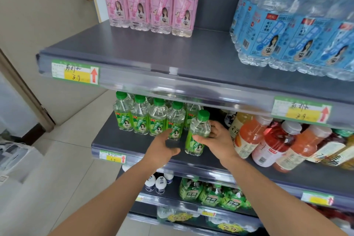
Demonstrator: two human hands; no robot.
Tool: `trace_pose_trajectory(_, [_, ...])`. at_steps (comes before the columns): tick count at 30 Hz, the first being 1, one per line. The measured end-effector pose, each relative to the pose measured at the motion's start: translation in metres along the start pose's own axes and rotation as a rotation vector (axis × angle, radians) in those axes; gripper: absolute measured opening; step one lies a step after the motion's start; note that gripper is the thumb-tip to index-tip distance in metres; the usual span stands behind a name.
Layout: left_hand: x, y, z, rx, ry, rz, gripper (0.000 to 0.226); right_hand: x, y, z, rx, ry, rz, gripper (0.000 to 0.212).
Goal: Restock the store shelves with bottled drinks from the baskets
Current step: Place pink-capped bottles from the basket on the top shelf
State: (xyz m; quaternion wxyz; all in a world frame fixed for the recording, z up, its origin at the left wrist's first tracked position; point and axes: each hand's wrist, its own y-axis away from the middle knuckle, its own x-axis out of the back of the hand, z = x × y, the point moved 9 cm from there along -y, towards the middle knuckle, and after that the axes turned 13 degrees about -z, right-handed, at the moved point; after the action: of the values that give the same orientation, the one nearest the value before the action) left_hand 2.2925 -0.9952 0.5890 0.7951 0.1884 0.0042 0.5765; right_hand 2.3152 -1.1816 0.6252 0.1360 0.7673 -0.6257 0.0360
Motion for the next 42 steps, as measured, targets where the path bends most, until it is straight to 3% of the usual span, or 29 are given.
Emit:
trace_pose_trajectory(13, [0.131,0.016,-0.037,0.186,-0.030,0.556,0.077,-0.008,-0.036,0.006,-0.015,0.099,0.095,0.080])
trace_pose_trajectory(17, [0.150,0.004,-0.039,0.120,0.009,0.526,0.095,-0.004,-0.036,0.007,-0.015,0.120,0.163,0.075])
trace_pose_trajectory(21, [0.157,0.000,-0.035,0.103,-0.033,0.527,0.078,-0.005,-0.035,0.015,-0.054,0.188,0.179,0.059])
trace_pose_trajectory(27, [0.155,-0.001,-0.035,0.060,-0.012,0.512,0.072,-0.009,-0.039,0.022,-0.111,0.288,0.175,0.048])
trace_pose_trajectory(30, [0.154,-0.002,-0.037,0.063,-0.006,0.475,0.071,-0.011,-0.040,0.022,-0.135,0.297,0.152,0.050])
trace_pose_trajectory(34, [0.145,0.004,-0.035,0.090,0.053,0.543,0.060,-0.011,-0.025,0.023,-0.167,0.295,0.103,0.071])
trace_pose_trajectory(38, [0.105,0.025,-0.025,0.154,0.086,0.709,0.061,0.007,0.023,0.015,-0.080,0.286,0.140,0.030])
trace_pose_trajectory(40, [0.070,0.019,-0.020,0.094,0.092,0.652,0.066,0.024,0.055,0.016,-0.024,0.281,0.193,0.012])
trace_pose_trajectory(42, [0.026,0.009,-0.016,0.057,0.113,0.531,0.067,0.048,0.090,0.025,-0.015,0.283,0.249,0.009])
